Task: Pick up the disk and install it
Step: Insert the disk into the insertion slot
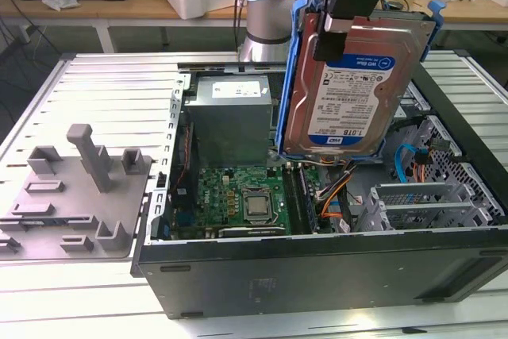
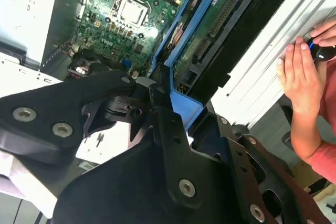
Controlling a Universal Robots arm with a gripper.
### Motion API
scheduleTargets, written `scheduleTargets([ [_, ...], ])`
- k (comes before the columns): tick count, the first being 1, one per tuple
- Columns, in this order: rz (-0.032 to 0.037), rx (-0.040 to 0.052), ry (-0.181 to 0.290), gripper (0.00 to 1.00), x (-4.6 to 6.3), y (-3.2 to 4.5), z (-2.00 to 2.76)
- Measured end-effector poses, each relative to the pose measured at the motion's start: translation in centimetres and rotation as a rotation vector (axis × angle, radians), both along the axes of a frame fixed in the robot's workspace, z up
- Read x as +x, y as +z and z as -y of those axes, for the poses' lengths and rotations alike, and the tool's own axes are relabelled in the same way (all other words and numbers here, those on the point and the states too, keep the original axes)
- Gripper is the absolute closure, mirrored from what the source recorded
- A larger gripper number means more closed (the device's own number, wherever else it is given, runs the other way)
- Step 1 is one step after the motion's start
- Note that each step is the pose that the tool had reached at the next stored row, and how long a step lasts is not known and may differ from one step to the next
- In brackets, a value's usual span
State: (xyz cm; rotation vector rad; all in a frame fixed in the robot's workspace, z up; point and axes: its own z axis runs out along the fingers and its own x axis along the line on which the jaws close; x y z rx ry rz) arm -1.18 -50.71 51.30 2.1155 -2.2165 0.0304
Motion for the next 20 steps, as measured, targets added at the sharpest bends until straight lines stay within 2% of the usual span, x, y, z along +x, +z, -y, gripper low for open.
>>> scheduleTargets([
  [6, 0.0017, 0.0001, 0.0, 0.63, -0.01, 0.0, 0.0],
  [10, 0.0043, 0.0042, 0.0, 0.63, -0.01, 0.0, 0.0],
  [13, 0.0098, 0.0133, 0.001, 0.63, -0.01, 0.0, 0.03],
  [16, 0.0116, 0.0234, 0.002, 0.63, 0.0, -0.02, 0.09],
  [20, 0.0121, 0.051, 0.003, 0.63, 0.02, -0.03, 0.18],
])
